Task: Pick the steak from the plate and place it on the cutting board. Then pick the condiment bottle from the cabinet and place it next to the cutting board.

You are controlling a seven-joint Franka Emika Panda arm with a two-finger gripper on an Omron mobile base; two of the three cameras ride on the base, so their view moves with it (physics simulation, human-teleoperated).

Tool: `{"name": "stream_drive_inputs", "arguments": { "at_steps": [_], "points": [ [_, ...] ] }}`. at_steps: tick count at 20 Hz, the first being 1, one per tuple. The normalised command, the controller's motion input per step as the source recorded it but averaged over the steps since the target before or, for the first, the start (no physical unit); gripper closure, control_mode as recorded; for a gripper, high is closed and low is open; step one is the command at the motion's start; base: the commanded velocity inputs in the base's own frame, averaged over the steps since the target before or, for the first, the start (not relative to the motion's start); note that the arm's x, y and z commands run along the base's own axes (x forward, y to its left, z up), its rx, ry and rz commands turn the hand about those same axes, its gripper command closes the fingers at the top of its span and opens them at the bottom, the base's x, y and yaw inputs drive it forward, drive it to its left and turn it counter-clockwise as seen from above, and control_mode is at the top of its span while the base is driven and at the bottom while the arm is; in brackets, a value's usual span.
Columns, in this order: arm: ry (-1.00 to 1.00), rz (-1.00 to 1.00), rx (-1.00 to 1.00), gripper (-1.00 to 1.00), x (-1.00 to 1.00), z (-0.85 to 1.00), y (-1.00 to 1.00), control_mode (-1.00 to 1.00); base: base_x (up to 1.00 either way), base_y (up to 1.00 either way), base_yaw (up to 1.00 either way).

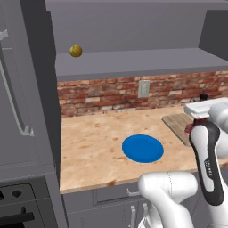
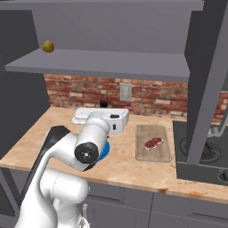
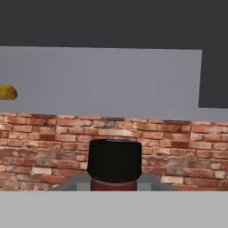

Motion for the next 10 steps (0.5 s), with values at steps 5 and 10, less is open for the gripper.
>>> {"name": "stream_drive_inputs", "arguments": {
  "at_steps": [5, 10],
  "points": [
    [0.0, 0.07, 0.0, 1.0, 0.0, -0.27, 0.0, -1.0, 0.0, 0.0, 0.0],
    [0.0, 0.07, 0.0, 1.0, 0.0, -0.23, 0.0, -1.0, 0.0, 0.0, 0.0]
  ]
}}
